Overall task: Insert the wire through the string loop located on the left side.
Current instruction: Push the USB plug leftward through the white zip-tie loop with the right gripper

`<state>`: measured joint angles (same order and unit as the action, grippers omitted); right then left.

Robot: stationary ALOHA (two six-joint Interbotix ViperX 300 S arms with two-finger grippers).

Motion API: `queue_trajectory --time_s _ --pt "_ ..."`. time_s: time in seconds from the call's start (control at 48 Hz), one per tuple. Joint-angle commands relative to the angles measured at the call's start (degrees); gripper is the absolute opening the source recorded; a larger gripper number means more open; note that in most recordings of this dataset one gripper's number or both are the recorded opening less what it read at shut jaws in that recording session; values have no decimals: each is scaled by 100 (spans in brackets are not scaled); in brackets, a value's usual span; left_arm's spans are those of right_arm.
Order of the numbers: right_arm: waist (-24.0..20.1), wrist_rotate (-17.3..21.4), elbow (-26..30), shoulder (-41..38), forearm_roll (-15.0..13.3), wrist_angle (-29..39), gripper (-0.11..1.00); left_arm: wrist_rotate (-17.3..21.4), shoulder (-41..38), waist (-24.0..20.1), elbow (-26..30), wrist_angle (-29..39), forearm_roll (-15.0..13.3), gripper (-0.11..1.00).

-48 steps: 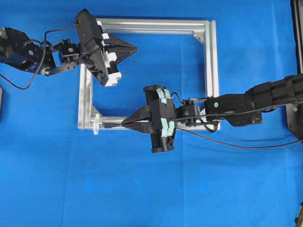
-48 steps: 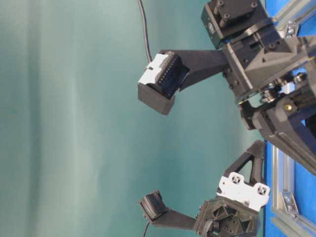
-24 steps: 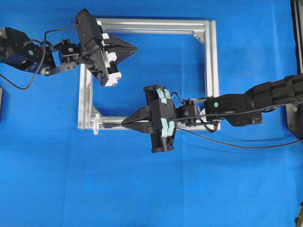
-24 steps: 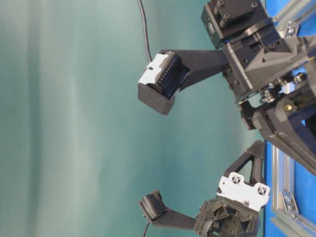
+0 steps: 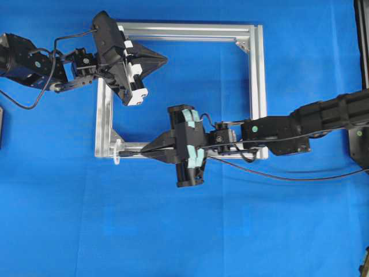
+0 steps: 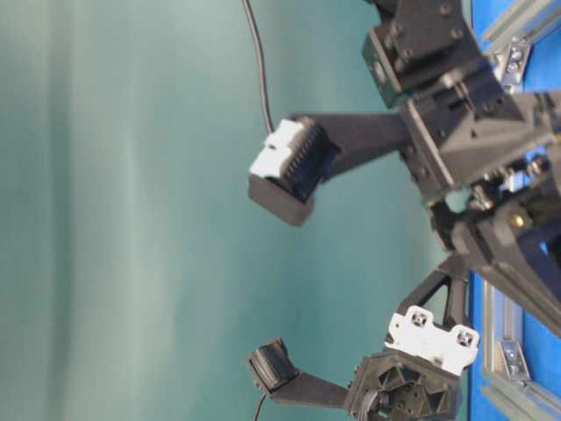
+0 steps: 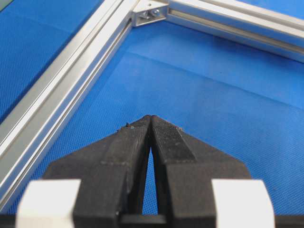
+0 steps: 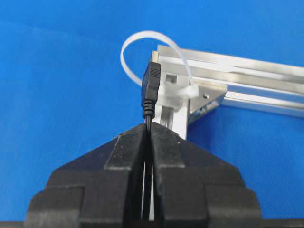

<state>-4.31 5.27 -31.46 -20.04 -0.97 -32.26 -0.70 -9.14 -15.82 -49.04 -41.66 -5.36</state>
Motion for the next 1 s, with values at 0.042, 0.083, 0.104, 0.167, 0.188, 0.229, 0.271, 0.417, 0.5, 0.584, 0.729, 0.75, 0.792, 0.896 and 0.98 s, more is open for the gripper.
queue_trajectory --time_s 0.042,0.083,0.104,0.167,0.188,0.229,0.271,0.417,0.5,0.584,0.729,0.75,0.792,0.896,0.98 --pt "18 9 299 18 9 -18 -1 0 202 0 44 -35 18 0" --pt "18 9 352 -9 9 -9 -1 0 202 0 44 -26 18 0" --pt "9 9 387 -18 0 -9 -1 0 202 0 44 -26 26 0" --pt "18 9 483 -62 9 26 -1 0 202 0 44 -26 18 0" --pt "18 9 510 -79 9 35 -1 0 202 9 44 -26 18 0" --pt "9 0 554 -97 9 62 -1 0 202 9 44 -35 18 0" --pt "9 0 598 -132 9 70 -1 0 202 9 44 -35 26 0" --pt "18 0 765 -237 0 88 -1 0 202 0 35 -35 26 0" --pt "18 0 835 -308 9 79 -1 0 202 0 44 -26 18 0" --pt "18 0 879 -352 9 79 -1 0 202 9 44 -35 26 0" --pt "9 0 949 -413 0 88 -1 0 202 0 44 -35 18 0" --pt "18 9 958 -422 9 88 -1 0 202 9 44 -35 26 0" --pt "9 0 967 -431 9 88 -1 0 202 0 44 -35 26 0" --pt "18 9 976 -439 0 88 -1 0 202 9 44 -44 18 0" --pt "18 0 984 -439 9 79 -1 0 202 0 44 -44 18 0"
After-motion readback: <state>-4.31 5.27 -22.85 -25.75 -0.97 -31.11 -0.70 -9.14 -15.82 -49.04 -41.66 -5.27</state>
